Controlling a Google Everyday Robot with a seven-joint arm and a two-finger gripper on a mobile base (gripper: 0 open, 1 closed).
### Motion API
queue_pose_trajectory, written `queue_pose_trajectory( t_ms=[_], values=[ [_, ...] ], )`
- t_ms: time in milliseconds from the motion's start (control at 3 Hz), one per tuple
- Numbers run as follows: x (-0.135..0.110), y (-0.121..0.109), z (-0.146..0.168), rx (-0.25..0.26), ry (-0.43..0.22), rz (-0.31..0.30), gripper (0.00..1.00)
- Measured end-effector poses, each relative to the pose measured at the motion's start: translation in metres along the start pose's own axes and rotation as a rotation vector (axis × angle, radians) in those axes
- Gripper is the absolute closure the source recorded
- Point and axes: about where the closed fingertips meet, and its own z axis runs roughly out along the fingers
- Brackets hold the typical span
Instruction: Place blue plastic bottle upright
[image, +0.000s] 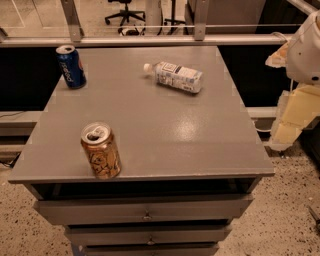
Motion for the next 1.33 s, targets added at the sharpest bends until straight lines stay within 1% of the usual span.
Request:
queue_pose_trajectory(
  t_ms=[333, 667, 1000, 1333],
  values=[
    [0.000, 0.000, 0.000, 0.000, 0.000, 0.000, 0.00],
    [-0.018, -0.010, 0.010, 0.008, -0.023, -0.019, 0.00],
    [-0.048, -0.041, 0.032, 0.029, -0.067, -0.027, 0.00],
    [-0.089, -0.084, 0.058, 0.061, -0.131, -0.024, 0.00]
  ],
)
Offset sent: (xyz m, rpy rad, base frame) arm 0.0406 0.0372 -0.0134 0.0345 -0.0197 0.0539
